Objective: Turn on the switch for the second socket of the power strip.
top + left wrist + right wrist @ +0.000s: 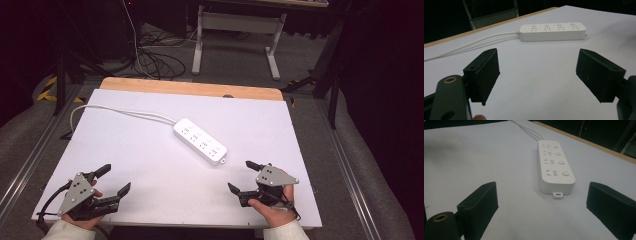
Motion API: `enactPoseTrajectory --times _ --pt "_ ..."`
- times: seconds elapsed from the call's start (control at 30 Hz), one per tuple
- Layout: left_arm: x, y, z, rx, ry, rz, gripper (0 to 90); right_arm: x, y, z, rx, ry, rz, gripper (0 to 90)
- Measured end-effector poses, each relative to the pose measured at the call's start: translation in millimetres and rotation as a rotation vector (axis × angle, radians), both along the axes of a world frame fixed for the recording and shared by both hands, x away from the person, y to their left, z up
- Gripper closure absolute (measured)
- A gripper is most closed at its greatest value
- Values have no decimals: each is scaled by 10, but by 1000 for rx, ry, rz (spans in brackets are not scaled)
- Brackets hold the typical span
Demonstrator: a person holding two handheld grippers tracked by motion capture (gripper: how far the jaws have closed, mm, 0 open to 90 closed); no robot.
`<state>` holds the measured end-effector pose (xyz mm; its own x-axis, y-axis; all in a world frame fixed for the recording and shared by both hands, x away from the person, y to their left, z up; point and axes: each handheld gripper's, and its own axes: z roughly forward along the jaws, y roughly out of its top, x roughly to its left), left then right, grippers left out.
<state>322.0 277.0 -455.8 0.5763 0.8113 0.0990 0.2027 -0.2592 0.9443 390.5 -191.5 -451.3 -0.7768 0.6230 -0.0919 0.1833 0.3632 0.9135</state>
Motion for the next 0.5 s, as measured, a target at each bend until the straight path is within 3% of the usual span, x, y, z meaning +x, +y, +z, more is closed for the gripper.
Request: enactPoseTrajectory --times 0.5 --pt "-3 -3 -5 6 -7 14 195 0 7 3 -10 -1 1 106"
